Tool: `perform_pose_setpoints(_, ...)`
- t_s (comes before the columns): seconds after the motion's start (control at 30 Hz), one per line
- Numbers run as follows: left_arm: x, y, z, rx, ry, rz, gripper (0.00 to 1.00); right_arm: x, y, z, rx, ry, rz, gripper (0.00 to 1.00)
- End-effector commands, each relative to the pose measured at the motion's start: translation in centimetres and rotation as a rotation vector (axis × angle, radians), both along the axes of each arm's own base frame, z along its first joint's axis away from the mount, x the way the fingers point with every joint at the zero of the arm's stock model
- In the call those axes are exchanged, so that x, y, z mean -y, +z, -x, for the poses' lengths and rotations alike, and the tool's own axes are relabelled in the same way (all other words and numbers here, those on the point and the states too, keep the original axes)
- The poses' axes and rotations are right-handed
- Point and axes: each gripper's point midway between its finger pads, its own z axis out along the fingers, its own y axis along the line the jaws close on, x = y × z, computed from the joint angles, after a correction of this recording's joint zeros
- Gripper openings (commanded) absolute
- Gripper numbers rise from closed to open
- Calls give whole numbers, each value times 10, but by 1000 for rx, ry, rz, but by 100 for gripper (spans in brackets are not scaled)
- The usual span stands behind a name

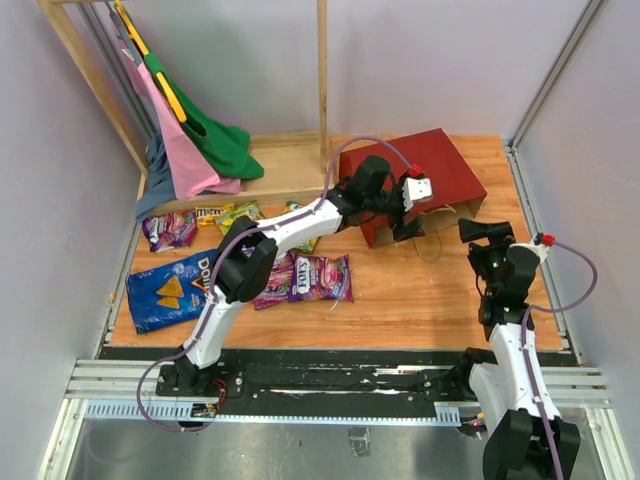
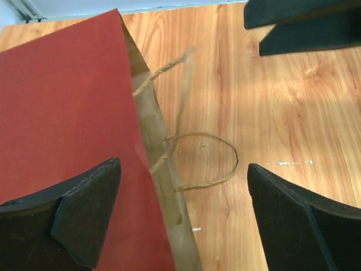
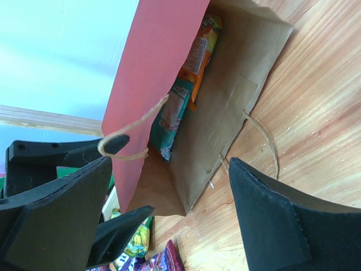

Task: Take the snacks out of the paper bag
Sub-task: Adjust the paper bag at the center of the board, then take out the snack from the center of the board.

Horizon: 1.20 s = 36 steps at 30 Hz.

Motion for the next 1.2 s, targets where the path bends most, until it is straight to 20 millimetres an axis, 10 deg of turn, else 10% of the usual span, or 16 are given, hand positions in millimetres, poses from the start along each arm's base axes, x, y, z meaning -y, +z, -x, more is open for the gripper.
perform_pose_setpoints(0.0, -20, 56, 10, 109, -137, 40, 98, 9, -3, 4, -5, -25, -19, 86)
perform_pose_setpoints(0.73, 29, 48, 14, 213, -91, 69, 93, 8, 0, 3, 18, 4, -56, 85)
perform_pose_setpoints(1.17, 47, 21, 10, 216, -98, 9, 45, 11, 0, 4, 25, 8, -63, 84)
